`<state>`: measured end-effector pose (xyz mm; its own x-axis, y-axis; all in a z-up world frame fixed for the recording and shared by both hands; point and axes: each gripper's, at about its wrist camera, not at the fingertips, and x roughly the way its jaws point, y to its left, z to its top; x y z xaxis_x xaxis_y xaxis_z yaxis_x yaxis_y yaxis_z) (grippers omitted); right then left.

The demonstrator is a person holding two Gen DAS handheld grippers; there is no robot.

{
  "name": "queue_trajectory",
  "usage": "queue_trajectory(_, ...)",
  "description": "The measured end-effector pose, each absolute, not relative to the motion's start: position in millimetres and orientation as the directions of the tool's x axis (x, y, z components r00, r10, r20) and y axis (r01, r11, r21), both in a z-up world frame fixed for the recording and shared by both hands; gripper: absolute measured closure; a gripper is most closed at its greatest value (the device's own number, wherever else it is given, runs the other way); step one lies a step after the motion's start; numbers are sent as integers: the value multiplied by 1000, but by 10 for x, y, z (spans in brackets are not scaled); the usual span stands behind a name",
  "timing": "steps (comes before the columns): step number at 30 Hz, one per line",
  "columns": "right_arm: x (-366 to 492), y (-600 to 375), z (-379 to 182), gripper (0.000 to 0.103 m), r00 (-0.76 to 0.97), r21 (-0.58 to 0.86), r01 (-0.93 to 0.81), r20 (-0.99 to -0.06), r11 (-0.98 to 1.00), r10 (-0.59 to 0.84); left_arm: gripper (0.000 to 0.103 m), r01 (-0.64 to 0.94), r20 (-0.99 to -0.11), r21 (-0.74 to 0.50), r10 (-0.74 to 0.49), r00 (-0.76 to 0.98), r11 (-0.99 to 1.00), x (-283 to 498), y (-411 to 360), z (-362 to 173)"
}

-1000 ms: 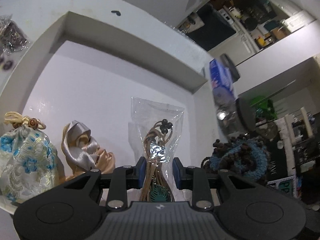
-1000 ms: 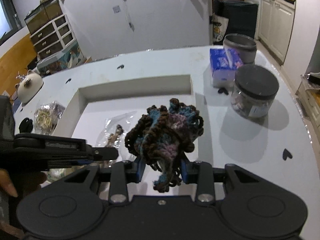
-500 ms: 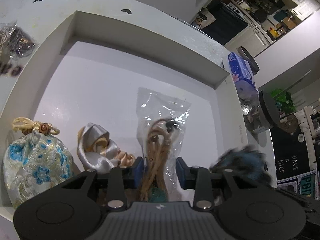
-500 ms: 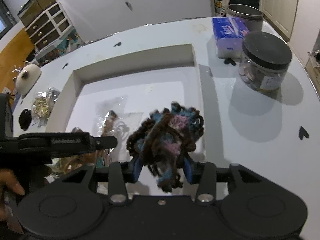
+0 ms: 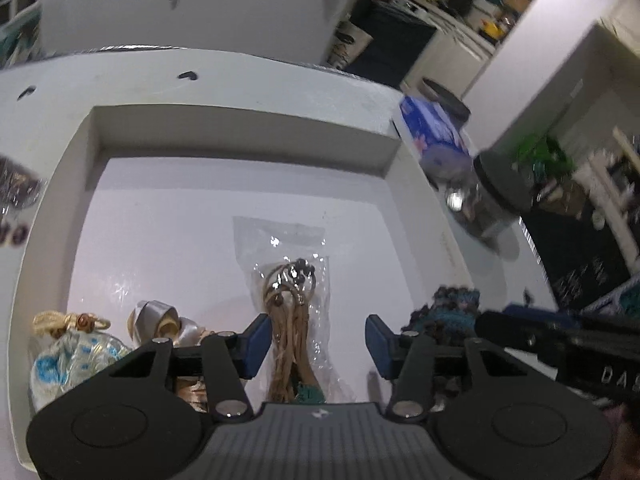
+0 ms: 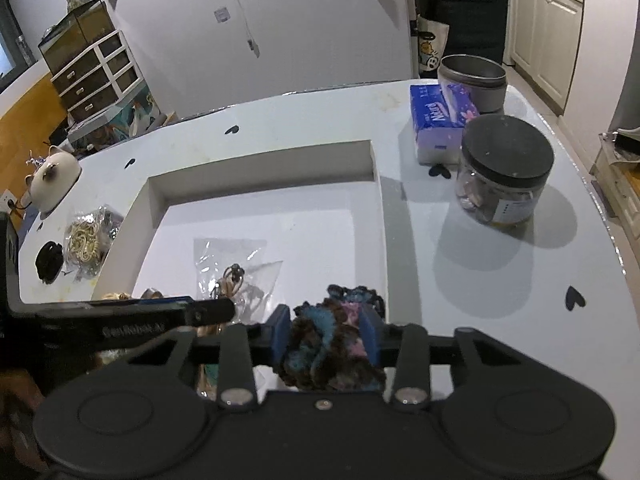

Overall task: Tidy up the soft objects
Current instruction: 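Lower the cord bag into the tray and open the left gripper while the right releases the scrunchie there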

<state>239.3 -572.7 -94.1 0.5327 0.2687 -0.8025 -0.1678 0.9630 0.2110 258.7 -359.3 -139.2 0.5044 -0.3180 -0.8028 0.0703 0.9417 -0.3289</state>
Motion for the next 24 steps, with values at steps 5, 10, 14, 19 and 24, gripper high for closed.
queue_trajectory(5,2434,-5688,-1122,79,489,220,-151,-831,964,266,78,128,-838,-250,-281,468,960,2602,-3690,-1507)
queue_trajectory(10,2427,-5706,-1237,81,467,211,-133,-849,968,249,79,119,-849,-243,-270,454,963,2554,-3641,-1573)
queue_trajectory(14,2416,-5719,-1255,81,464,211,-130,-851,969,248,77,84,-856,-257,-267,443,963,2511,-3578,-1597)
queue_trajectory(19,2420,-5720,-1252,81,464,210,-132,-851,969,247,80,67,-787,-344,-326,524,937,2437,-3464,-1437)
queue_trajectory(24,2426,-5719,-1256,81,463,210,-132,-851,969,247,92,137,-740,-368,-379,556,920,2481,-3529,-1294)
